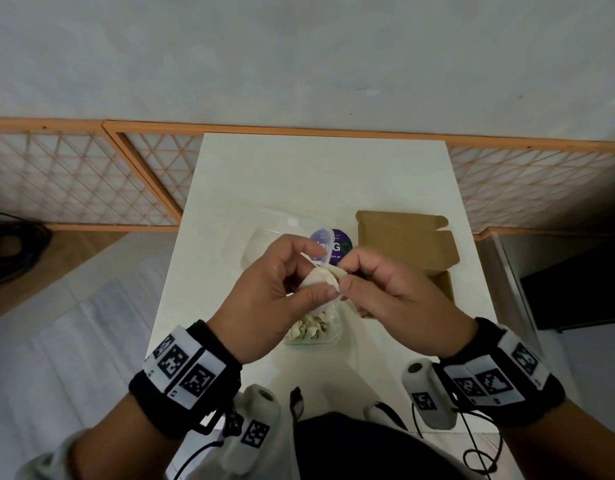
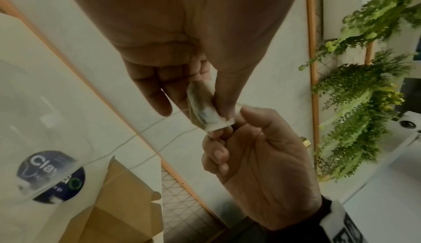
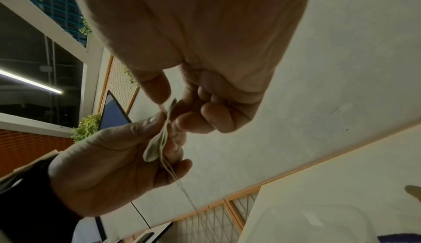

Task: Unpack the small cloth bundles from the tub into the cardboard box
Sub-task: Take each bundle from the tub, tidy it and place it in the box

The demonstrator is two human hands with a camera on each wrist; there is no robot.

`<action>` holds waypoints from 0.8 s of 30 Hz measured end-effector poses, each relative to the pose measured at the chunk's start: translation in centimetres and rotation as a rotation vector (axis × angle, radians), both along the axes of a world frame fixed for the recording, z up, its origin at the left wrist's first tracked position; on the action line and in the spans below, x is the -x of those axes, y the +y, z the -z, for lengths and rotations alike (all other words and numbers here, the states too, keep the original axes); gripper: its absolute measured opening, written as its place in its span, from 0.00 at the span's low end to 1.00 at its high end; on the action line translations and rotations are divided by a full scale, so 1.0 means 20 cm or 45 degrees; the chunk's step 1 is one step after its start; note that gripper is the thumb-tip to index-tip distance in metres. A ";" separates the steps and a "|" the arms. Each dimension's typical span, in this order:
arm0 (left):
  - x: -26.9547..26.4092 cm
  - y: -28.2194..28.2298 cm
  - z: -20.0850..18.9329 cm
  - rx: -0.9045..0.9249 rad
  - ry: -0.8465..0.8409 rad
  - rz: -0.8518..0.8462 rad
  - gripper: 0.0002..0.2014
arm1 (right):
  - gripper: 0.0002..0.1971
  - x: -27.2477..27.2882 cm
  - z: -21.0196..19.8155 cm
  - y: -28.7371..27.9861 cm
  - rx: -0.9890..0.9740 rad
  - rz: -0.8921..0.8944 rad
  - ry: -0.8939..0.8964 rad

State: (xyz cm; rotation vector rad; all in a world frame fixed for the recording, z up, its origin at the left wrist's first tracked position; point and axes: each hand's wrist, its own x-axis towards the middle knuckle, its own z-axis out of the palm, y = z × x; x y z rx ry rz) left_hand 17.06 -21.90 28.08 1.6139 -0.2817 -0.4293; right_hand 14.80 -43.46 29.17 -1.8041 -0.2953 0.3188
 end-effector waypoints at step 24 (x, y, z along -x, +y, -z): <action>0.05 0.22 0.64 -0.799 0.266 -0.078 0.06 | 0.08 -0.13 0.58 -0.58 0.839 0.297 0.045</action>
